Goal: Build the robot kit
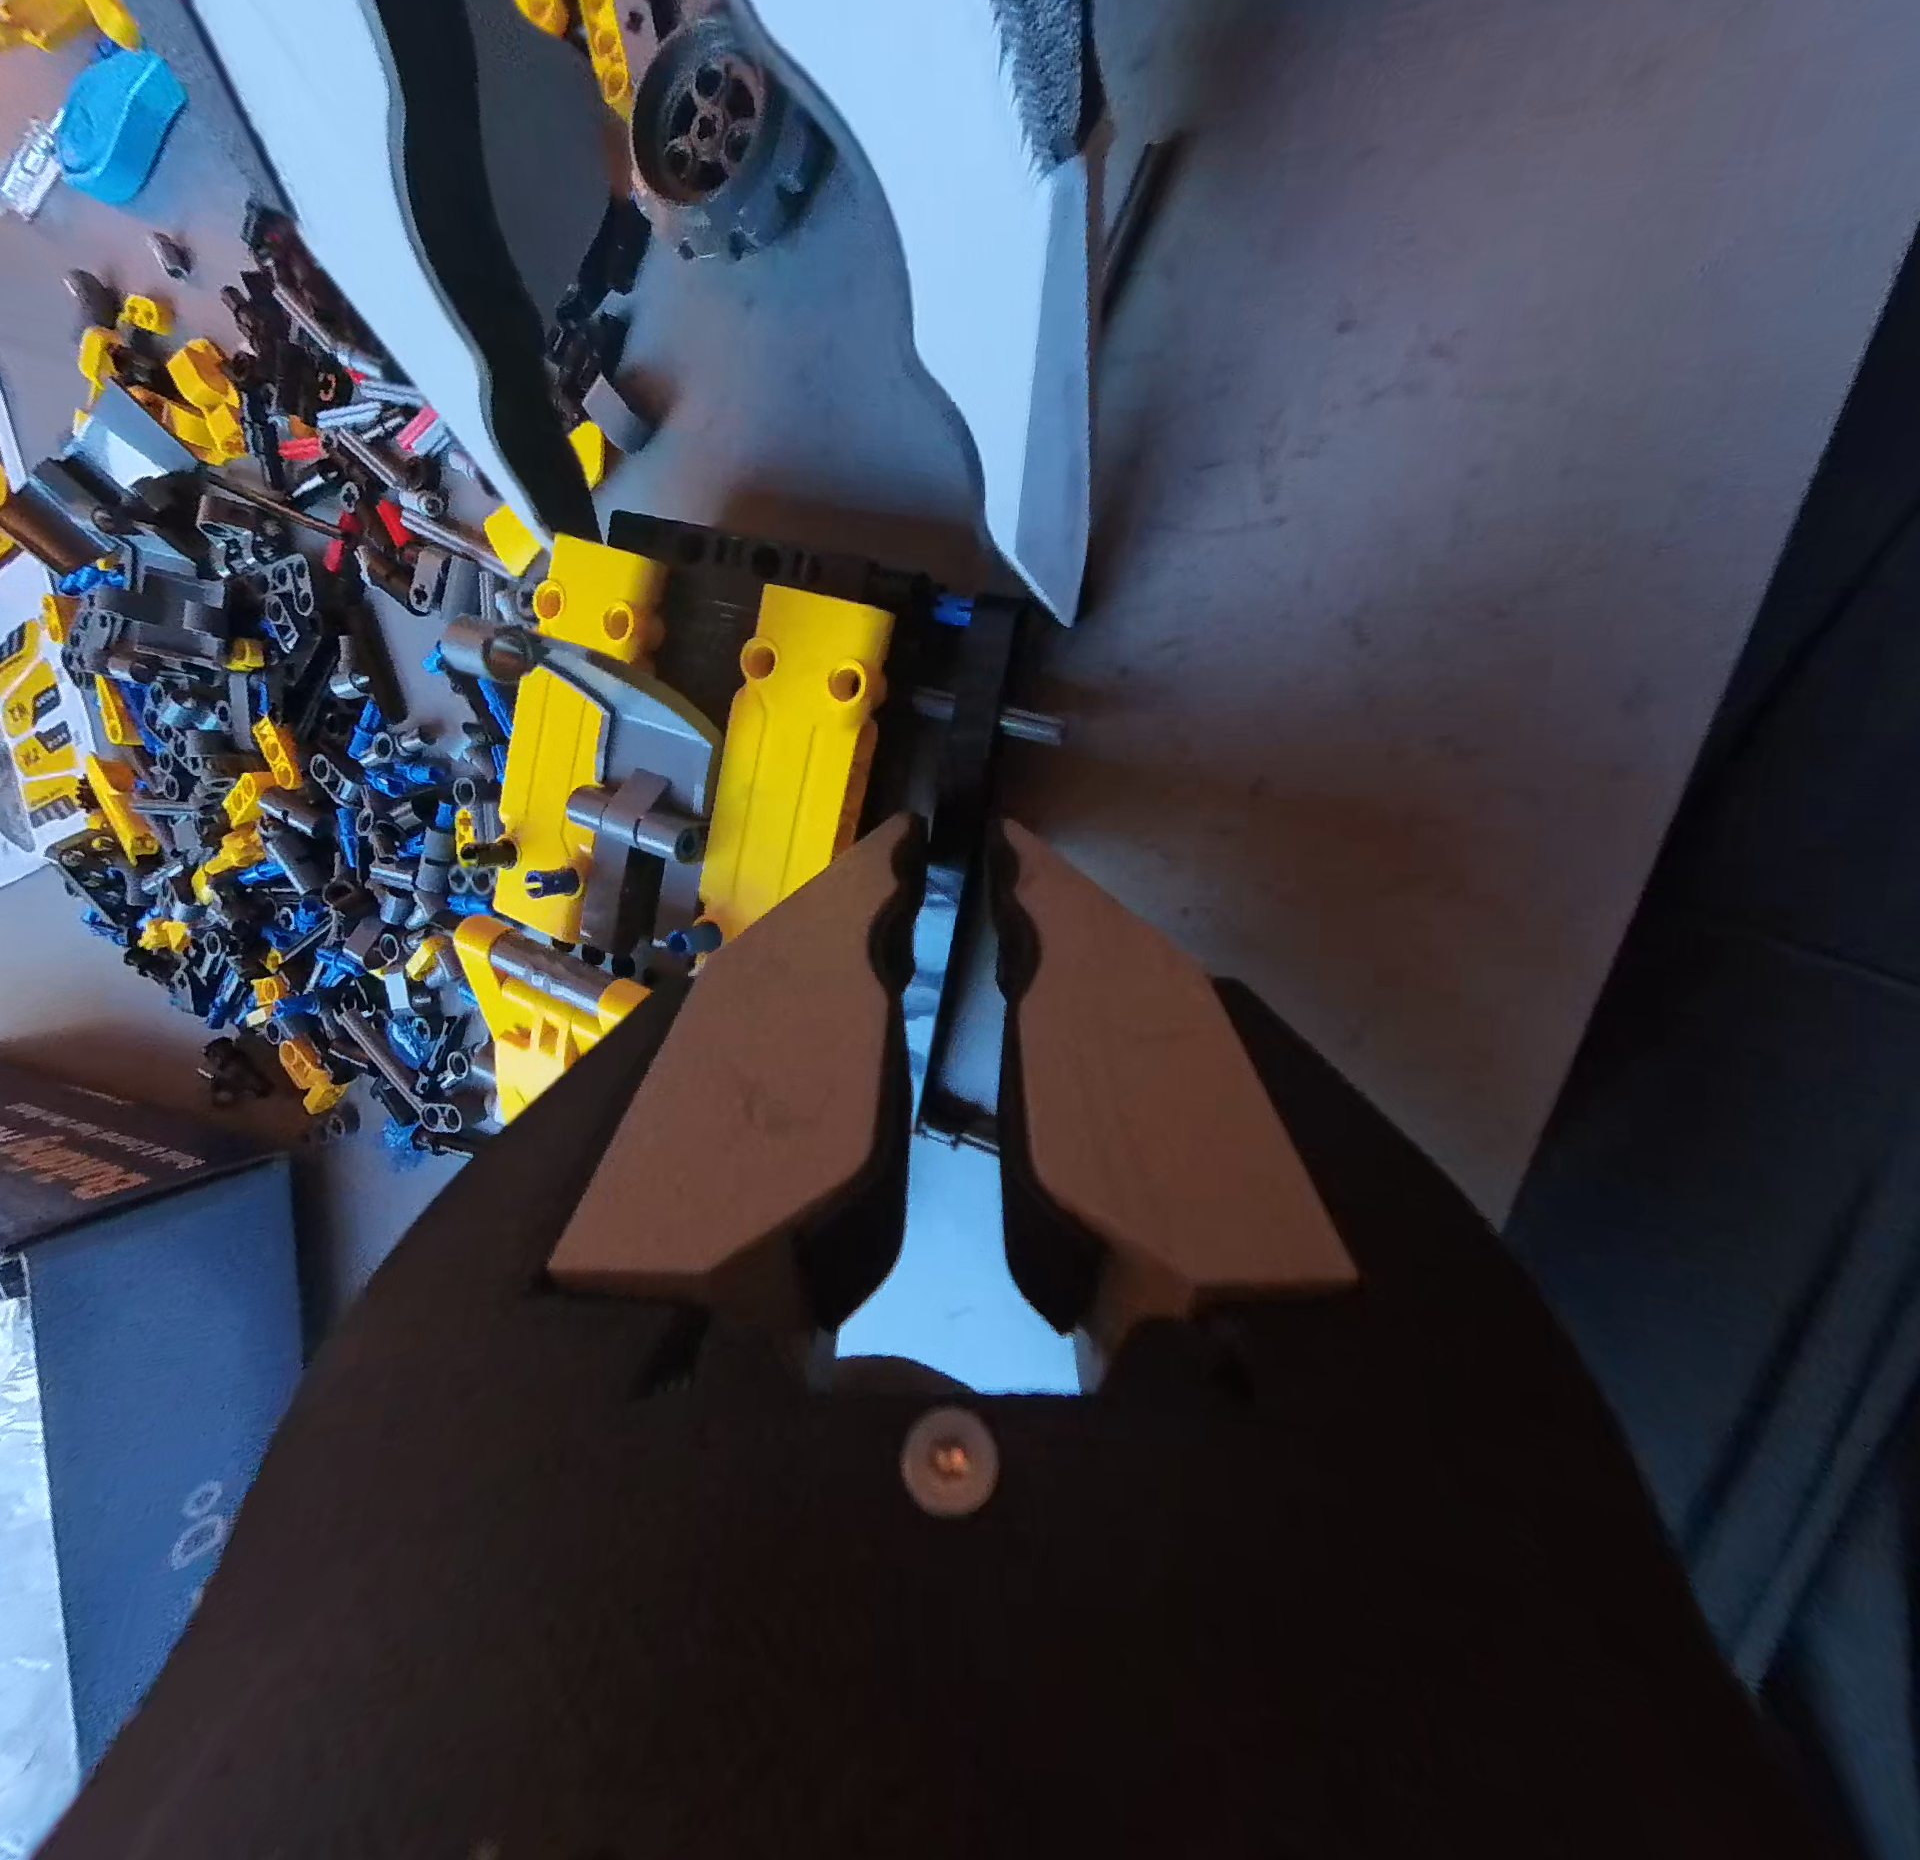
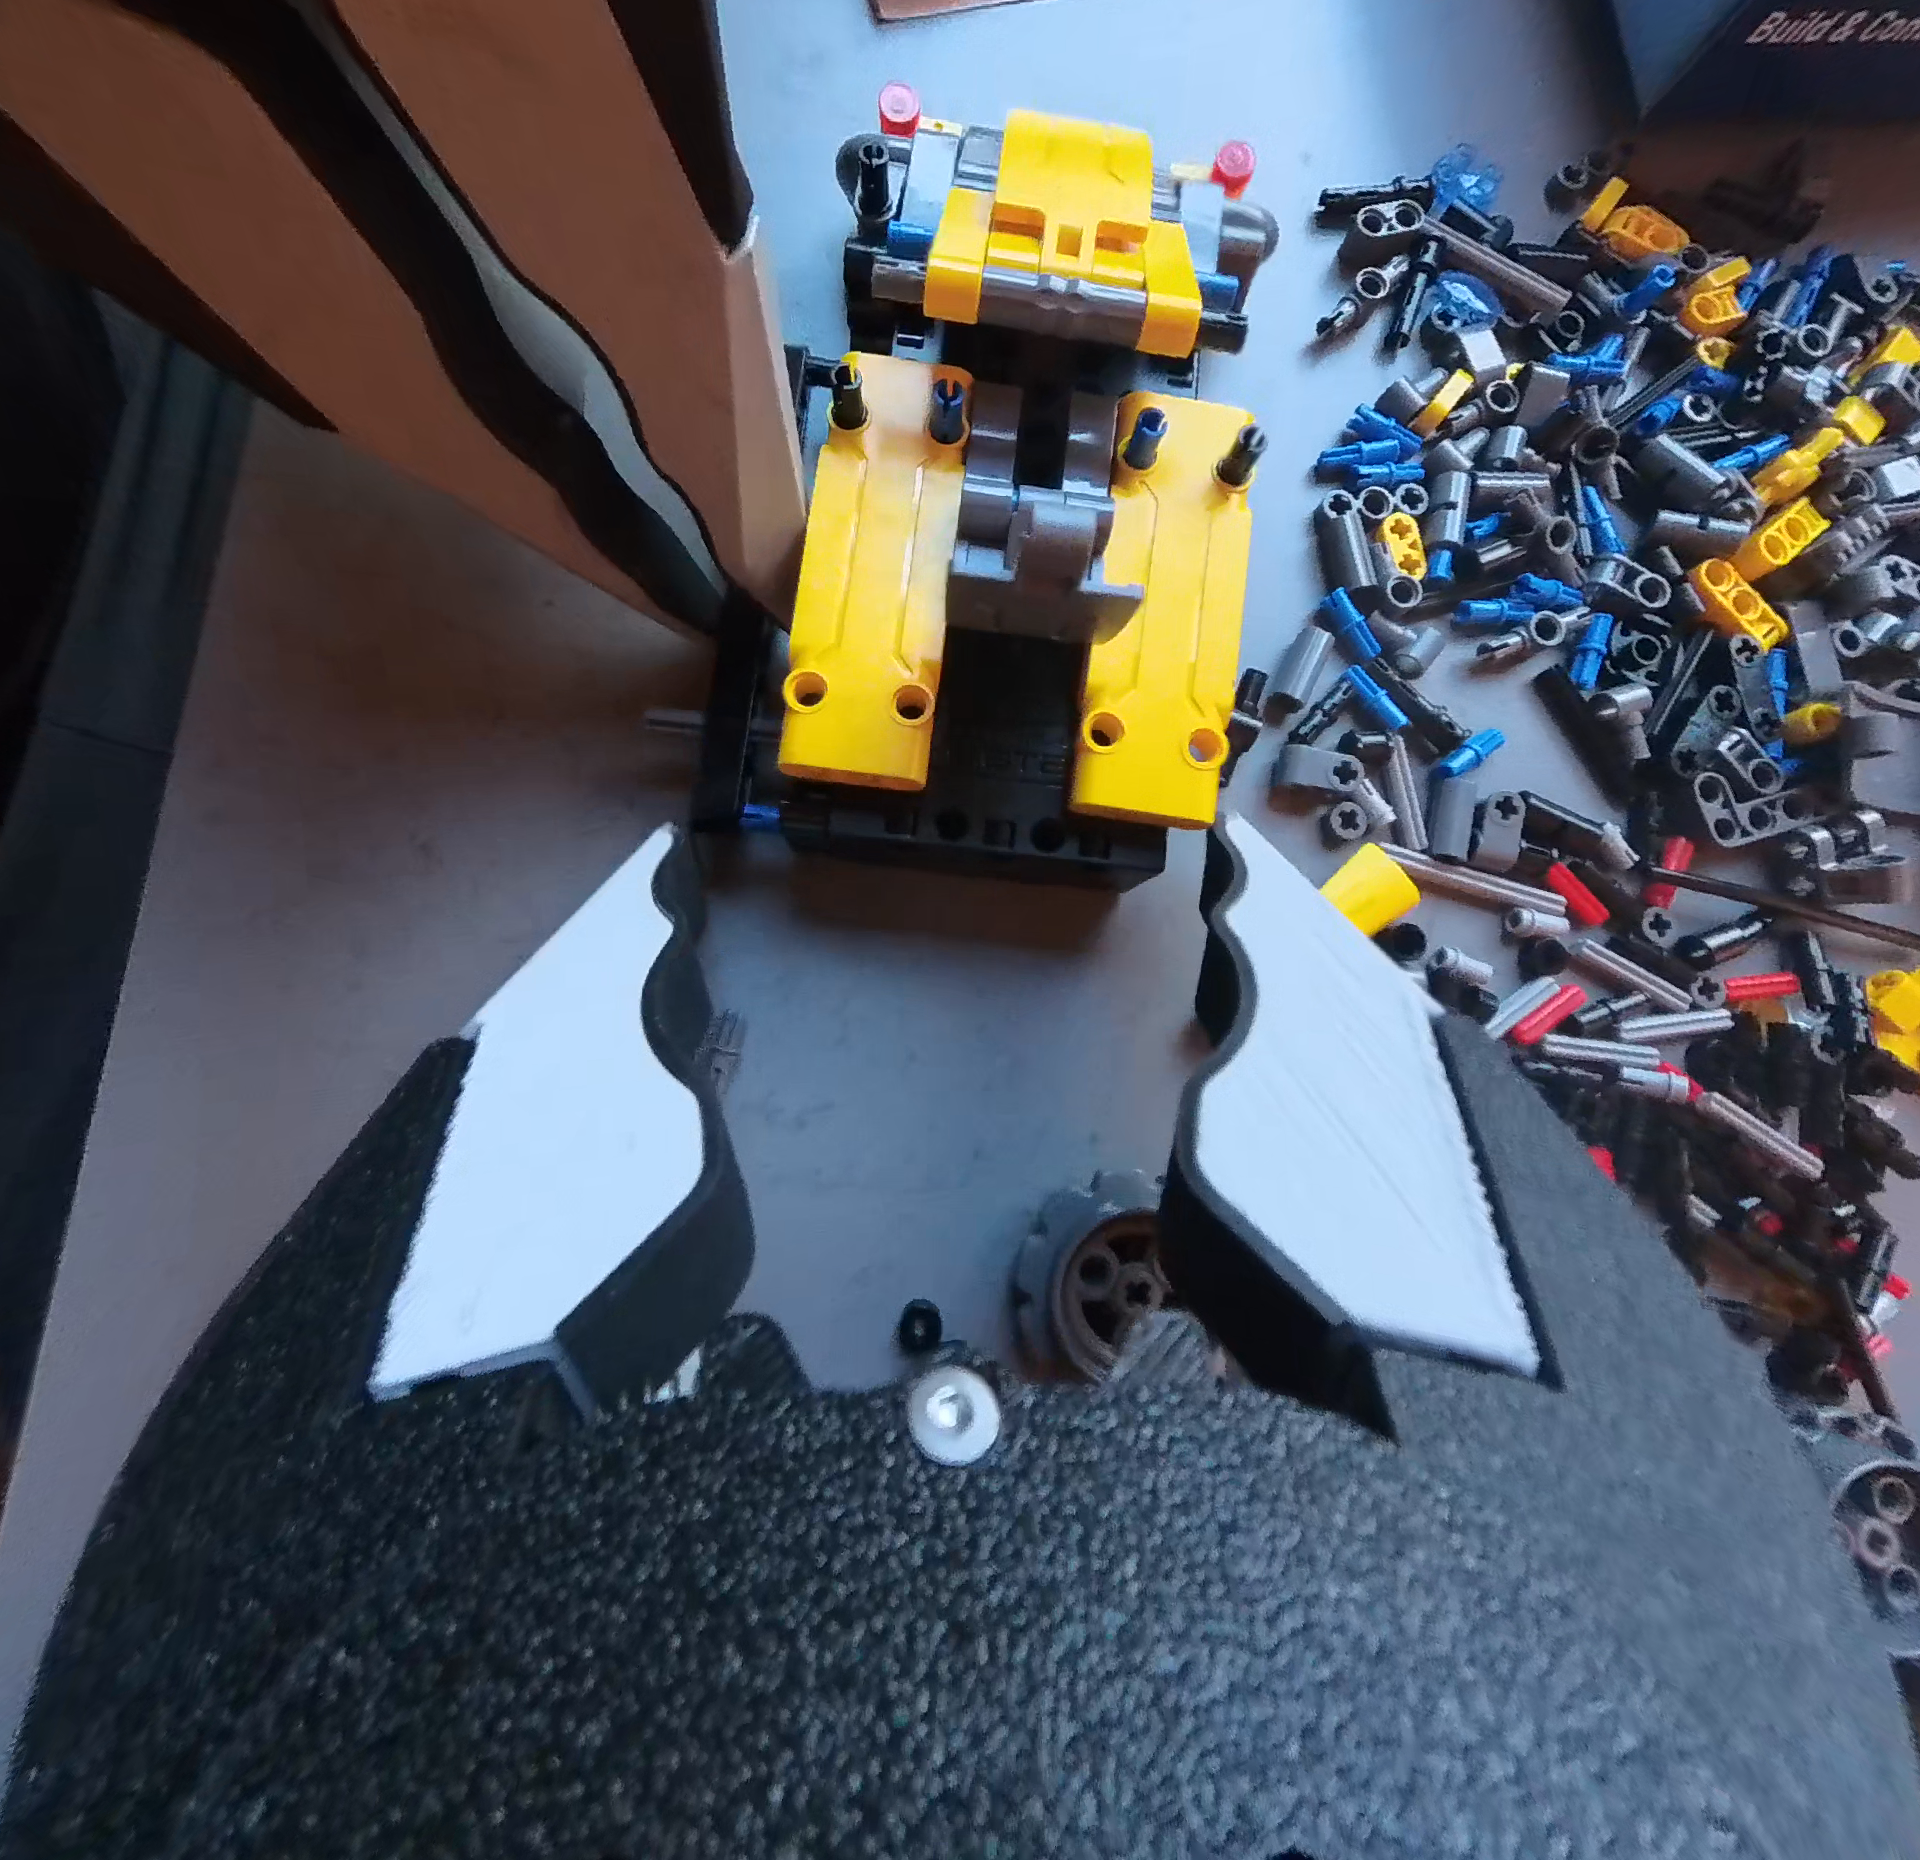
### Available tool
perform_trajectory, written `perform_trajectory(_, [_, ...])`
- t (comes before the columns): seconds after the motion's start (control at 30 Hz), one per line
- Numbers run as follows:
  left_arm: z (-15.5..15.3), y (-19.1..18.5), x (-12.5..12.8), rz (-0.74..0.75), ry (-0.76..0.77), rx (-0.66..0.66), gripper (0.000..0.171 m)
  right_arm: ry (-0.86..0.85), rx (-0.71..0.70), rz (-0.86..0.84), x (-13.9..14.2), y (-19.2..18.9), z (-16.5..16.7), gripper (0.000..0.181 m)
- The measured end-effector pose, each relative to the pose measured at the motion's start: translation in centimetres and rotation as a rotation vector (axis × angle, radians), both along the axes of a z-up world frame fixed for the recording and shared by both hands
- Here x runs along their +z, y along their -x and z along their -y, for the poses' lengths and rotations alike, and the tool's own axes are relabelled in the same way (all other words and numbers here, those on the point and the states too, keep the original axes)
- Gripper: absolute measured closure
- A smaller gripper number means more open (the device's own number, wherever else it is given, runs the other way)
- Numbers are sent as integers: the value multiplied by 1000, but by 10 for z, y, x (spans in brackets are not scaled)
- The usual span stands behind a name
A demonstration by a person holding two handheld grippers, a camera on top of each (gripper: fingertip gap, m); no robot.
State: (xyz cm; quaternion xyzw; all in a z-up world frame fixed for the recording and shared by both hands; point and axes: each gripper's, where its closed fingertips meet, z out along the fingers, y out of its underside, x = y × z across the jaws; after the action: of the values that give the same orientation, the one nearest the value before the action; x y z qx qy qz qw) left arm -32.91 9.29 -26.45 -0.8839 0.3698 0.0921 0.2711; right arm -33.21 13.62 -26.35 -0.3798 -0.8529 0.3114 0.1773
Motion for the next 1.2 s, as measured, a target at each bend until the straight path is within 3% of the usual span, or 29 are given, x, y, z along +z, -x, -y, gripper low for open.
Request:
perform_trajectory(0.33, [-3, 1, 1, -33, -90, -40, 164, -26, -103, -81, 14, -9, 3, 75])
perform_trajectory(0.43, [-5, 1, 1, -44, -136, -55, 164, -38, -134, -43, 0, -4, 4, 75])
perform_trajectory(0.77, [1, 11, 3, -21, -197, -26, 161, 34, -136, -49, -1, 15, 8, 81])
perform_trajectory(0.97, [48, 40, 18, 126, -193, 77, 137, 35, -152, -61, -1, 15, 7, 82])
perform_trajectory(1.03, [57, 65, 19, 132, -172, 142, 117, 36, -151, -59, -1, 16, 7, 82])
perform_trajectory(1.1, [54, 90, 19, 112, -179, 204, 99, 37, -148, -60, -1, 16, 7, 82])
perform_trajectory(1.2, [41, 91, 23, 238, -183, 232, 83, 38, -146, -61, -1, 16, 7, 82])
